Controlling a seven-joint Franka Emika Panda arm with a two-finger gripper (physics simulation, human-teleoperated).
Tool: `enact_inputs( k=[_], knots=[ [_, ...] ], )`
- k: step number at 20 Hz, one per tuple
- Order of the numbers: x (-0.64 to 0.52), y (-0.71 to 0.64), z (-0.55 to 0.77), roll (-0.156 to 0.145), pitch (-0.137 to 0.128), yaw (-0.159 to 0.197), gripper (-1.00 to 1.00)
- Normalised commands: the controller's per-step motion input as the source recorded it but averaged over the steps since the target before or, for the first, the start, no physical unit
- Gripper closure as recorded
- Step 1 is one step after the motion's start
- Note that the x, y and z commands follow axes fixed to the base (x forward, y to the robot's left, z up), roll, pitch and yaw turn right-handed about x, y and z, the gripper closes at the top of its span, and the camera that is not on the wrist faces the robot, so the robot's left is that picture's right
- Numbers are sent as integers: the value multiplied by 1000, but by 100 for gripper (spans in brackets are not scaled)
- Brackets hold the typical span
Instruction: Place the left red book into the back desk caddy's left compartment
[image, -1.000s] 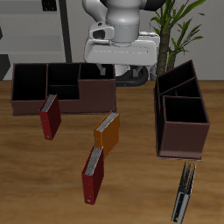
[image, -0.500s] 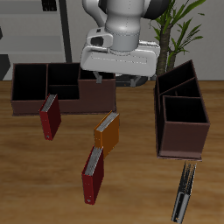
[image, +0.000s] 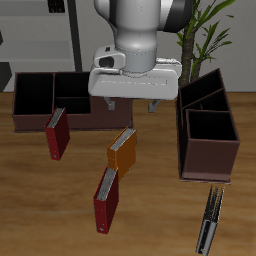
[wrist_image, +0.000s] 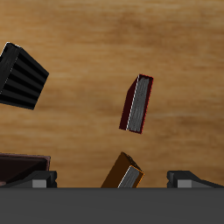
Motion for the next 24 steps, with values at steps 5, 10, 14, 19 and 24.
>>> enact_inputs(
  k=[5,10,14,19,24],
  knots=[
    [249,-50,-197,-21,-14,-8,-100],
    [240,-100,-224,3,-5,-22,-100],
    [177,-114,-213,12,-41,-34,-100],
    [125,-176,-197,17,-13,-25,-100],
    [80,-182,-160,-1,1,-20,-100]
  ],
)
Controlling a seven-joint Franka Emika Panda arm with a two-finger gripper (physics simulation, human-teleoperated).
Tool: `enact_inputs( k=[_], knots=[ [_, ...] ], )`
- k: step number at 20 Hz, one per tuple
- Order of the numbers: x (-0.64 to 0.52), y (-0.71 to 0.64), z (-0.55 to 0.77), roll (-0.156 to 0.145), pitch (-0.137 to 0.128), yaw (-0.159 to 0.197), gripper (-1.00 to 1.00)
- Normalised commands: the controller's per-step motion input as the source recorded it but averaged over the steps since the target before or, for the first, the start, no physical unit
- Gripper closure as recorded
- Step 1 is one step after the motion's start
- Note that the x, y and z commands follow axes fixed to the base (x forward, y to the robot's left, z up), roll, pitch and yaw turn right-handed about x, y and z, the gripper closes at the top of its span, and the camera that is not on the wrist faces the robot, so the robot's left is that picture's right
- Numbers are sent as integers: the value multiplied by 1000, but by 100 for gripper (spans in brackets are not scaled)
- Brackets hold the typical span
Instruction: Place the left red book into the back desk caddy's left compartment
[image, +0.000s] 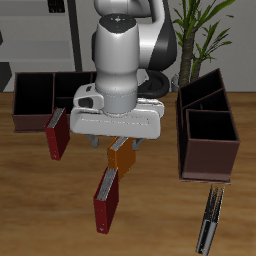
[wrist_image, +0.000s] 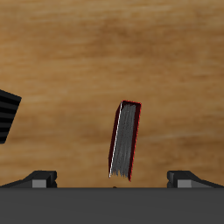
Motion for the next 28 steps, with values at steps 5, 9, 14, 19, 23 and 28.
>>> enact_inputs(
  k=[5,9,14,19,23,28],
  knots=[
    [118,-258,-232,2,19,-18,-100],
    [21,-48,-96,4,-2,-11,-100],
    [71,-80,-142,1,10,-38,-100],
    [116,-61,-158,-4,10,-12,-100],
    [78,49,-202,0,22,-10,-100],
    [64,51,-211,-2,18,-5,-100]
  ],
)
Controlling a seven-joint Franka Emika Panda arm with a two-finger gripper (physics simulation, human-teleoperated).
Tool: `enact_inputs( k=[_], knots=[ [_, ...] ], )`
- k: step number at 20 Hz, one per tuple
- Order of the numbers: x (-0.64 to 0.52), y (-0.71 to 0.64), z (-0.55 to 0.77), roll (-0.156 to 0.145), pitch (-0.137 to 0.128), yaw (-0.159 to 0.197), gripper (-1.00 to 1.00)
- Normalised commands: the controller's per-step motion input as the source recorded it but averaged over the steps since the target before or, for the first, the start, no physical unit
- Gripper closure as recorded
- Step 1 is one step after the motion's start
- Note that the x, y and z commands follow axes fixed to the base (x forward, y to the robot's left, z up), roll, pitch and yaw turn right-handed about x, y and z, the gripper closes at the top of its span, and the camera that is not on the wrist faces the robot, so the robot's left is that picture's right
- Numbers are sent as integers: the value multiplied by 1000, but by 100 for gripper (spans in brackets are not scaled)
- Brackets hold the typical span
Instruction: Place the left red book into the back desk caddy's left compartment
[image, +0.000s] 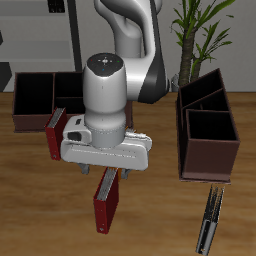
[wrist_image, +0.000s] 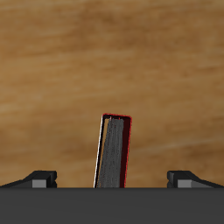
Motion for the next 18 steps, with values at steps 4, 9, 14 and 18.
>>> enact_inputs(
  k=[4,9,14,18],
  knots=[
    [111,-32,-405,-8,44,-11,-100],
    [13,-60,-346,-11,36,-17,-100],
    [-49,-24,-211,5,22,-13,-100],
    [-60,49,-104,21,6,-35,100]
  ],
)
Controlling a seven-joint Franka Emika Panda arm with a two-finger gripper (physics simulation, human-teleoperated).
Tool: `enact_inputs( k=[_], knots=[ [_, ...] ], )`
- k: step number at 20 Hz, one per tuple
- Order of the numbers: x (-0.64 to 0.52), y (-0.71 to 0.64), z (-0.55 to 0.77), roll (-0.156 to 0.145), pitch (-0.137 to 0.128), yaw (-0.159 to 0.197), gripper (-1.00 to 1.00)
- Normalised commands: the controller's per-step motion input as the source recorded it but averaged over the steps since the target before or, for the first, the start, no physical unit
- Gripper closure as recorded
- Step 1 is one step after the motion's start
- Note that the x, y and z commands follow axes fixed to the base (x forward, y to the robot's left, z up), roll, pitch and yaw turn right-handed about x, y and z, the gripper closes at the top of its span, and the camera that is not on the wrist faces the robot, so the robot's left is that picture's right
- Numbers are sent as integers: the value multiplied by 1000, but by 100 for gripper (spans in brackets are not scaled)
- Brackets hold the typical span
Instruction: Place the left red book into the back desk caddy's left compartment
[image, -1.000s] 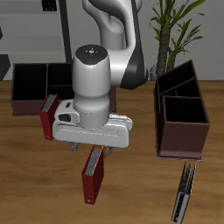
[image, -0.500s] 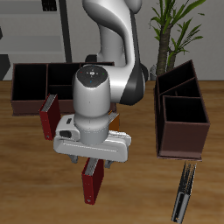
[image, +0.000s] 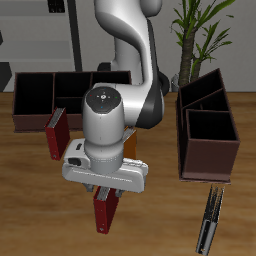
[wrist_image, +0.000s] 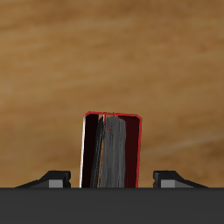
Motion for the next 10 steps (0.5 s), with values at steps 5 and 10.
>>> enact_inputs(
  k=[5,10],
  knots=[
    [-40,91,10,22,-8,0,100],
    [-51,135,194,10,-24,20,100]
  ],
)
